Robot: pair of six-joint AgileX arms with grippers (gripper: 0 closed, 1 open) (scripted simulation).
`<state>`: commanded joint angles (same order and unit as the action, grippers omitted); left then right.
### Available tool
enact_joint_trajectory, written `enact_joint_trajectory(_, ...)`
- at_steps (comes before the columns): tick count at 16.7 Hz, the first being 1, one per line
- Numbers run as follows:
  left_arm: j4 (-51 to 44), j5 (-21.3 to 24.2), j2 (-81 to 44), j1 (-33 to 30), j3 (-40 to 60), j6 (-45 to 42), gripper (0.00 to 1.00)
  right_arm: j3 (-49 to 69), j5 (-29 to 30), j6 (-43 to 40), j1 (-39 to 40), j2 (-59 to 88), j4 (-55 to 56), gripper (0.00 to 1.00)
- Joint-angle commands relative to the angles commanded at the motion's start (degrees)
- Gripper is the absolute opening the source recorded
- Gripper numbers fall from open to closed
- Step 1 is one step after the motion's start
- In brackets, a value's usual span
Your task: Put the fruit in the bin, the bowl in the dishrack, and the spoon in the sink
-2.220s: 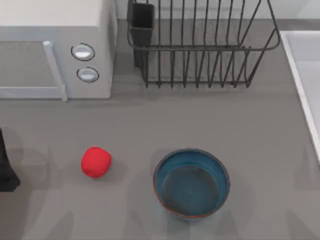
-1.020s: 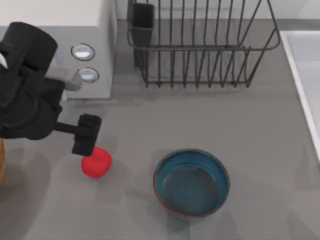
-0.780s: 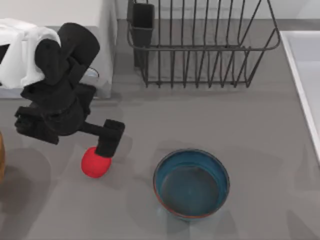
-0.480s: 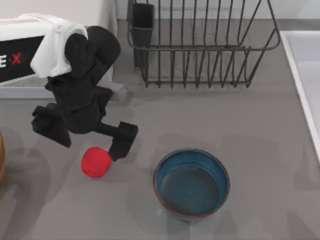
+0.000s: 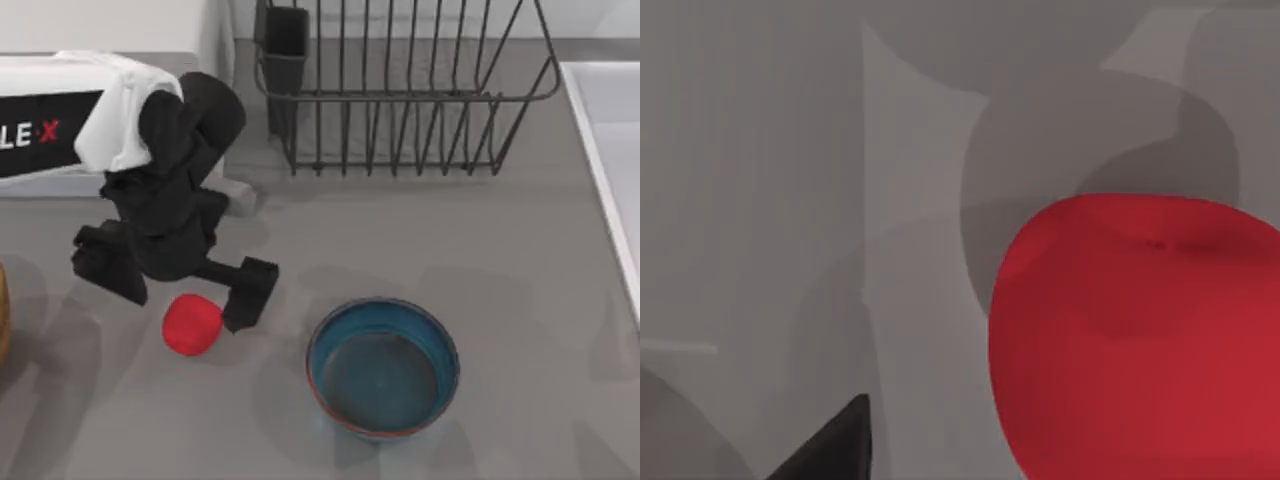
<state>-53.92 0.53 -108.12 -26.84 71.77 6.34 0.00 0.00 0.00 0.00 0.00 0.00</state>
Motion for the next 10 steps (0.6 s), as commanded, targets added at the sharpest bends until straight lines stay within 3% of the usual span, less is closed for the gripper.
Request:
enact_joint_trajectory(4,9.0,0.0,-3.7,-0.1,-4.6,0.1,1.00,0.0,0.0,0.0,0.0,0.0,0.0,1.00)
enact_joint_trajectory(9,10.7,0.0,-4.8,-0.1,-5.7,0.1,1.00,0.0,0.0,0.0,0.0,0.0,0.0,1.00)
enact_joint_trajectory(10,10.7,0.0,-4.8,-0.1,-5.7,0.1,0.92,0.0,0.0,0.0,0.0,0.0,0.0,1.00)
